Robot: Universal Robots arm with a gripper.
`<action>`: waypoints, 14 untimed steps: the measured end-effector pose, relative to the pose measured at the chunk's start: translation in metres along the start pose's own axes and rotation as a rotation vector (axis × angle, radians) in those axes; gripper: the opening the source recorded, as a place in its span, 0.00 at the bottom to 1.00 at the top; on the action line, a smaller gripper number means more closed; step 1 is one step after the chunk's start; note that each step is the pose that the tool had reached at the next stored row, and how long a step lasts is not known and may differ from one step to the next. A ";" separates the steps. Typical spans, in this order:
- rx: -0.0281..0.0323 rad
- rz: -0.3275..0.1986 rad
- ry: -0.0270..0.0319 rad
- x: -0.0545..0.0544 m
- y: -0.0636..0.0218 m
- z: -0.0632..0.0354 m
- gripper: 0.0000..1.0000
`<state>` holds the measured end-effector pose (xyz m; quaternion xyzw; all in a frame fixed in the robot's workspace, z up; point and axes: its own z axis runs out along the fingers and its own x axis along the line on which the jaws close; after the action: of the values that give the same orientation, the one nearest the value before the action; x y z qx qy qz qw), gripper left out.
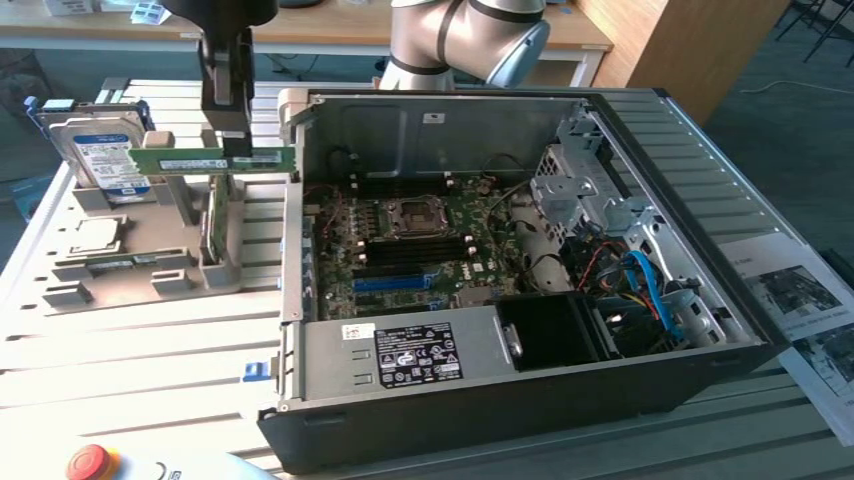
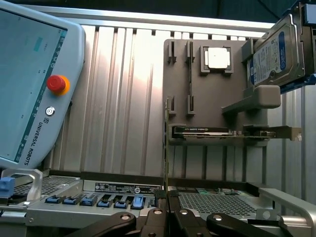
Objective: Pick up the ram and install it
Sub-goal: 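Pick up the ram and move it above insertion slot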
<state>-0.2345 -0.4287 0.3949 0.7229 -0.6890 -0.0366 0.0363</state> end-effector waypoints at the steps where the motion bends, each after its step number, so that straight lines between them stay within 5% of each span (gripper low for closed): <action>1: 0.0000 0.000 0.0000 0.000 0.0000 0.0000 0.11; 7: 0.0000 -0.001 0.0002 0.000 -0.0049 -0.0005 0.11; 14: 0.0000 -0.003 0.0004 0.002 -0.0214 -0.0023 0.11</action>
<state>-0.2129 -0.4293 0.3950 0.7241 -0.6878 -0.0365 0.0364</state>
